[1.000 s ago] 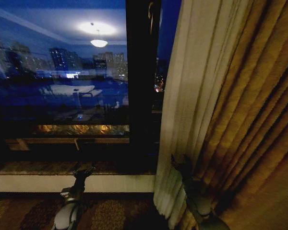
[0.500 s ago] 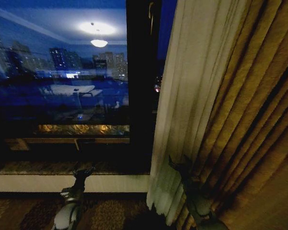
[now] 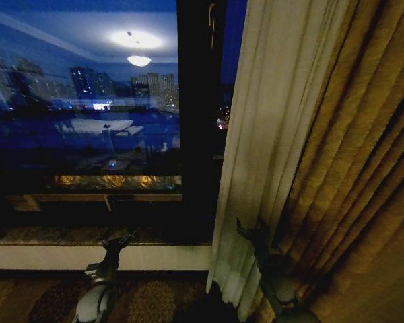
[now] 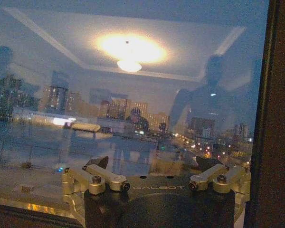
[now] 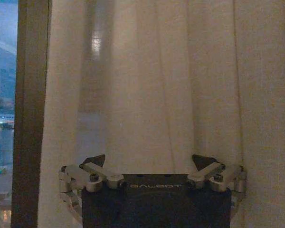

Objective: Open the curtains by pulling them apart, changing their state from closed to fully open.

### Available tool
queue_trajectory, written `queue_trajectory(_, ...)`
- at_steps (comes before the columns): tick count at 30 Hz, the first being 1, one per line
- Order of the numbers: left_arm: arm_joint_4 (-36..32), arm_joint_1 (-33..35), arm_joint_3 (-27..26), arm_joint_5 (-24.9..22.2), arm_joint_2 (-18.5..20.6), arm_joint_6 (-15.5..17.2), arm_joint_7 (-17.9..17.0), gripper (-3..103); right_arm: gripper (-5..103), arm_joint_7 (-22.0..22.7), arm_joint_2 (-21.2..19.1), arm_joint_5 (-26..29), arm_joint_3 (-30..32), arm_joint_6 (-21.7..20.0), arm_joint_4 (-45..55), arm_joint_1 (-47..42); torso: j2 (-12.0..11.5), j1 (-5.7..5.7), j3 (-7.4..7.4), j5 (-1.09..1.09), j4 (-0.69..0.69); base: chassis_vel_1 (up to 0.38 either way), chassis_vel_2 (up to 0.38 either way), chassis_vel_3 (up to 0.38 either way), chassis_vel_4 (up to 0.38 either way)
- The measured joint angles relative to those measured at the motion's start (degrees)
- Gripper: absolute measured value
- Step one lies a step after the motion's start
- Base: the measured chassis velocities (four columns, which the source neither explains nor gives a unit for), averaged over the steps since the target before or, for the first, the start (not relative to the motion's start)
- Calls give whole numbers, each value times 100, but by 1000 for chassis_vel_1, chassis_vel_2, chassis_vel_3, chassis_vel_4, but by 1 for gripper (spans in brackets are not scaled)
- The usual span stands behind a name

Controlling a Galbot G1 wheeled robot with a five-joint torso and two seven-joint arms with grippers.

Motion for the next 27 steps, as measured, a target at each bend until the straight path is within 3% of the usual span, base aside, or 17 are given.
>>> queue_trajectory(10,0,0,0,0,0,0,-1,100,100,2,0,2,1,4,-5,4,0,0,0,1,0,109,95,-113,-109)
queue_trajectory(27,0,0,0,0,0,0,0,100,100,7,0,2,1,6,-6,5,0,-1,0,0,0,310,314,-310,-309)
